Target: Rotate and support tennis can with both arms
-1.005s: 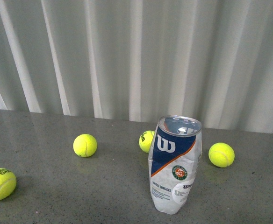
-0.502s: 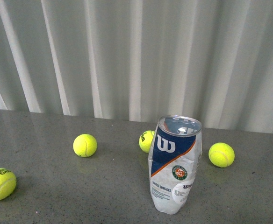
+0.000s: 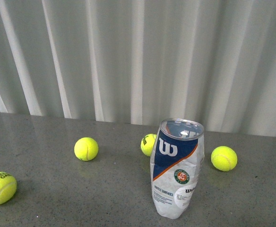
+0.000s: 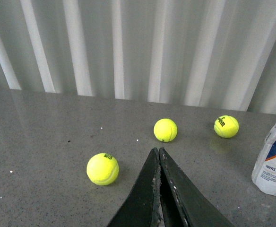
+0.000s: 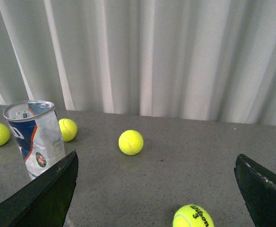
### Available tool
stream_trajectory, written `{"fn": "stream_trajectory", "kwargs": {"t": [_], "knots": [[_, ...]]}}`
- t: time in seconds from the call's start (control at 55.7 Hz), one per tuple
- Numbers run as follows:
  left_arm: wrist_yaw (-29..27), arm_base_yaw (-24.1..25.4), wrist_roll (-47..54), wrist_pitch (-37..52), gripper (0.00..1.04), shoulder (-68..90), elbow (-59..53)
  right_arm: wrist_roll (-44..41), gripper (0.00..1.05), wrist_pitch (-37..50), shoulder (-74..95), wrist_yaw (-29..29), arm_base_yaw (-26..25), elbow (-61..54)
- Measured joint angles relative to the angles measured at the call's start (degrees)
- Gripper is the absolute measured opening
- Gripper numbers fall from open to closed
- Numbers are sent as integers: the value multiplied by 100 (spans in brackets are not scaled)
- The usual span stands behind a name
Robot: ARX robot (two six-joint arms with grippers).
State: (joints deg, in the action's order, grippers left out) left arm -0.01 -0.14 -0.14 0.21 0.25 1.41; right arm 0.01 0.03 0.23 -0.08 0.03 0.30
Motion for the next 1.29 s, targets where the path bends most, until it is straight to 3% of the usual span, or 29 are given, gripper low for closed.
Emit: {"fn": "stream_trajectory", "kwargs": {"t": [0.341, 0.897, 1.292], "knots": [[0, 0, -2, -13, 4, -2, 0, 0, 98, 0, 0, 0, 0, 0], [0, 0, 2, -17, 100, -4, 0, 0, 98, 0, 0, 0, 0, 0], [0, 0, 0, -17, 98, -4, 0, 0, 98, 0, 0, 0, 0, 0]]}}
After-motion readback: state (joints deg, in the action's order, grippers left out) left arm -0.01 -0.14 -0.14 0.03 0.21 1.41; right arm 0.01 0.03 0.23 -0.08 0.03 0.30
